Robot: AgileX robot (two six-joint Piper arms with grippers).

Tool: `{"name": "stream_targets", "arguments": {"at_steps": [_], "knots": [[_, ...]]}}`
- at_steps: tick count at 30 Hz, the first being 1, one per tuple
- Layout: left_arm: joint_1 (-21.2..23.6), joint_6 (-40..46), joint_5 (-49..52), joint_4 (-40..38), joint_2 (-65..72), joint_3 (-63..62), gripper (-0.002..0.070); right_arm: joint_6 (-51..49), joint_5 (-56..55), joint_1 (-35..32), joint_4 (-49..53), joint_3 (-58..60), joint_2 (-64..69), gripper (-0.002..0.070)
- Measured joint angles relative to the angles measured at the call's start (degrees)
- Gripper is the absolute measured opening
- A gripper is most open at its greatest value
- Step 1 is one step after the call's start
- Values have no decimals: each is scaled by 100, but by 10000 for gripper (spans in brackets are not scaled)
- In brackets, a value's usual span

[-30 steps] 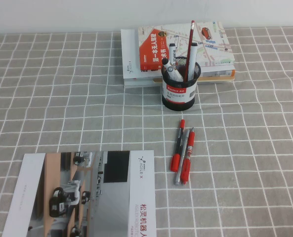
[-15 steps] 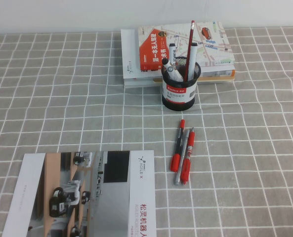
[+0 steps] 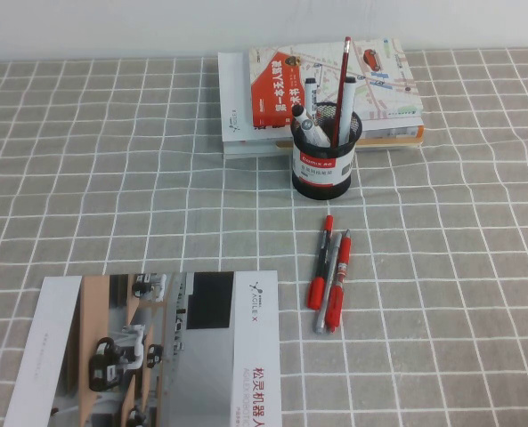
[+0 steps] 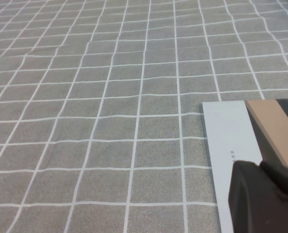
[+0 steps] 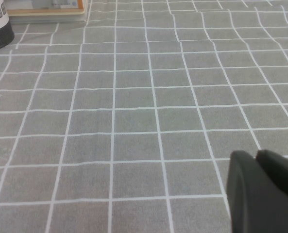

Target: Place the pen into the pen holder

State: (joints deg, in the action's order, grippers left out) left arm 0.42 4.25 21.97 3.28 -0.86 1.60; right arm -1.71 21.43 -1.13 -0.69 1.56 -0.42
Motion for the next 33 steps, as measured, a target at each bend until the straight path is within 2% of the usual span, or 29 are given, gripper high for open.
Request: {"name": "stream_targets", "arguments": {"at_steps": [8, 12, 18, 21, 24, 30, 33], "knots": [[0, 0, 0, 0, 0, 0, -4, 0, 0, 0, -130, 0, 0, -13], [0, 0, 0, 0, 0, 0, -4, 0, -12, 0, -1629, 0, 0, -13], [0, 0, 0, 0, 0, 0, -4, -10, -244, 0, -5023, 0, 0, -13], [0, 0, 0, 0, 0, 0, -4, -10, -537, 0, -6095, 0, 0, -13], [0, 0, 0, 0, 0, 0, -4, -10, -622, 0, -6330, 0, 0, -13], [0, 0, 0, 0, 0, 0, -4, -10, -551, 0, -6165, 0, 0, -13], [0, 0, 0, 0, 0, 0, -4, 316, -384, 0, -6092, 0, 0, -13]]}}
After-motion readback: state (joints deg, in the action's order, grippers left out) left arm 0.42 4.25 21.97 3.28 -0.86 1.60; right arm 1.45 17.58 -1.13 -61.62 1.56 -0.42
